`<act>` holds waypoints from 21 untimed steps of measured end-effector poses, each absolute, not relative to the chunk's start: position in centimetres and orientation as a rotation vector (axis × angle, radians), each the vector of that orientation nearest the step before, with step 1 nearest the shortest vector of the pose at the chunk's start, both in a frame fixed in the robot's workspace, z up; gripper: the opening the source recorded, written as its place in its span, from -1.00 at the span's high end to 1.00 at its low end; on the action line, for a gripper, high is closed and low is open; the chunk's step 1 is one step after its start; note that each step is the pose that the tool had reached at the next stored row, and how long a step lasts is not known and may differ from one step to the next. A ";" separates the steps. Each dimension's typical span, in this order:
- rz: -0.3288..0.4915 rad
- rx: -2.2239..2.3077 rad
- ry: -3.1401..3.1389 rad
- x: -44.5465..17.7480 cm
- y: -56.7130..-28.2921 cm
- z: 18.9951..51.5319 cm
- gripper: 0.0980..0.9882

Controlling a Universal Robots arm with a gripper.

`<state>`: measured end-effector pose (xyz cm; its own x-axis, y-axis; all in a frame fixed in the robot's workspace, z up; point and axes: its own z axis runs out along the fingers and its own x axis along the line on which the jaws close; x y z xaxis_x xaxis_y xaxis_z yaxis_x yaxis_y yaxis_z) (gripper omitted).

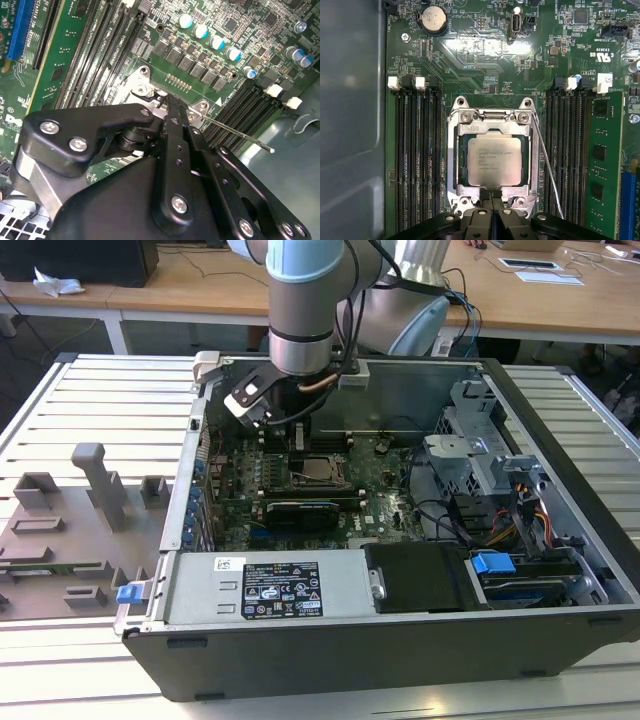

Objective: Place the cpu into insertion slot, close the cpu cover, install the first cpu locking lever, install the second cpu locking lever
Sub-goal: 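Close the cpu cover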

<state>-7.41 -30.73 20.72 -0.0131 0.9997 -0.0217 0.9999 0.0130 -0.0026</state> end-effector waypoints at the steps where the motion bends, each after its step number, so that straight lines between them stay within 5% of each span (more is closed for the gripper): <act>1: -0.027 2.197 2.226 -7.4 -30.7 20.8 0.98; 21: -0.032 2.200 2.229 -3.7 -30.7 23.7 0.98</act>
